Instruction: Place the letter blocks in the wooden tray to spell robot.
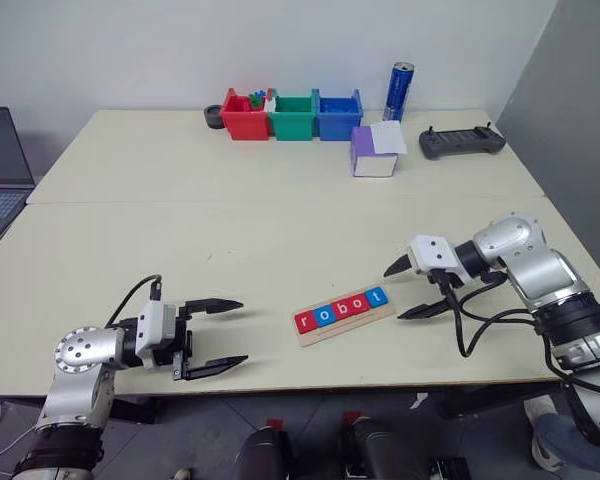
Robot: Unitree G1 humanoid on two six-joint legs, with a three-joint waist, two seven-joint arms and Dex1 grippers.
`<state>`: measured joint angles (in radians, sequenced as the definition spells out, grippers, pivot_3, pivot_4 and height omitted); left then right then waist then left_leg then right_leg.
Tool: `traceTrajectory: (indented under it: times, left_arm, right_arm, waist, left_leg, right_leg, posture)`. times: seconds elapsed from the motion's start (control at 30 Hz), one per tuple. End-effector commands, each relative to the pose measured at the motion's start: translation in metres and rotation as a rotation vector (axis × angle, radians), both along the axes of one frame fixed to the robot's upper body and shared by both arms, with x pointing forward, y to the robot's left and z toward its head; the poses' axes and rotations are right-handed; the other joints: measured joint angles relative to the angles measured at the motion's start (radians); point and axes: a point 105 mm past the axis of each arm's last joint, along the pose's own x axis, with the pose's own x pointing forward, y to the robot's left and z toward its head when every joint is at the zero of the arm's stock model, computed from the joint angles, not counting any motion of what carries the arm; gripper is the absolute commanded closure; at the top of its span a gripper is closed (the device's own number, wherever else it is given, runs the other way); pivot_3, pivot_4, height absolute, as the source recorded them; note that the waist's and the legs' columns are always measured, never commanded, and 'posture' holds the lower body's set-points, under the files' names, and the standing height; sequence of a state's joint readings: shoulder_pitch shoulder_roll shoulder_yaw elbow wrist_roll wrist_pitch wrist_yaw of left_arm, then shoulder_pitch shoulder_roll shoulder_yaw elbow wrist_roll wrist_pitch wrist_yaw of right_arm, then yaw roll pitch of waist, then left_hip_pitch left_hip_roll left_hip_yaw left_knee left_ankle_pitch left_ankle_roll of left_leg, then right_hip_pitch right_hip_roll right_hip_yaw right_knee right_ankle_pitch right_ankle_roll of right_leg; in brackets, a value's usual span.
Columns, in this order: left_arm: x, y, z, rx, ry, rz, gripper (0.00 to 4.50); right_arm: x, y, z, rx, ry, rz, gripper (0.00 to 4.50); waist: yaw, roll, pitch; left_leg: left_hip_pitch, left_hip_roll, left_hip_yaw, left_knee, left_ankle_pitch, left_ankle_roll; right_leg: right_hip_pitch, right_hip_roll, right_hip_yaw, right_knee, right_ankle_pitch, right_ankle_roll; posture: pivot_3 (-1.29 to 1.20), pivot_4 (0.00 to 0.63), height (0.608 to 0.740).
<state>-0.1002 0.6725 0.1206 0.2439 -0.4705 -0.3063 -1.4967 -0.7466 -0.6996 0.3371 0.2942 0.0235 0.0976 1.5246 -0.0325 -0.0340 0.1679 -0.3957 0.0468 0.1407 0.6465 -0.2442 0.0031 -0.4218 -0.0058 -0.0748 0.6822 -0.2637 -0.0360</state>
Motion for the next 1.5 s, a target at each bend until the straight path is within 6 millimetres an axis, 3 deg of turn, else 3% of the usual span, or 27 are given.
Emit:
traceTrajectory:
  times: [0.03, 0.63, 1.47, 1.5]
  left_arm:
    - [0.002, 0.000, 0.010, 0.000, -0.032, -0.009, 0.00]
    - [-0.006, 0.003, 0.007, 0.001, -0.030, 0.015, 0.00]
    - [-0.014, 0.009, 0.005, -0.003, -0.031, 0.058, 0.00]
    - [-0.014, 0.009, 0.005, -0.003, -0.031, 0.059, 0.00]
  right_arm:
    - [0.005, 0.006, 0.008, 0.016, -0.026, 0.005, 0.04]
    - [0.010, 0.025, -0.006, -0.009, -0.001, 0.078, 0.04]
    - [0.020, 0.028, -0.033, -0.089, 0.001, 0.092, 0.04]
    - [0.021, 0.028, -0.033, -0.090, 0.000, 0.088, 0.20]
  waist:
    - [0.001, 0.000, 0.000]
    - [0.002, 0.000, 0.000]
    - [0.002, 0.000, 0.000]
    - [0.002, 0.000, 0.000]
  left_leg:
    - [0.000, 0.000, 0.000, 0.000, 0.000, 0.000]
    - [-0.001, 0.000, 0.000, 0.000, 0.000, 0.000]
    - [0.000, 0.000, 0.000, 0.000, 0.000, 0.000]
    - [0.000, 0.000, 0.000, 0.000, 0.000, 0.000]
  right_leg:
    - [0.000, 0.000, 0.000, 0.000, 0.000, 0.000]
    - [0.000, 0.000, 0.000, -0.001, 0.000, 0.000]
    - [0.000, 0.000, 0.000, 0.000, 0.000, 0.000]
    - [0.000, 0.000, 0.000, 0.000, 0.000, 0.000]
  posture:
    - [0.00, 0.150, 0.740]
    - [0.00, 0.150, 0.740]
    - [0.00, 0.150, 0.740]
    - [0.00, 0.150, 0.740]
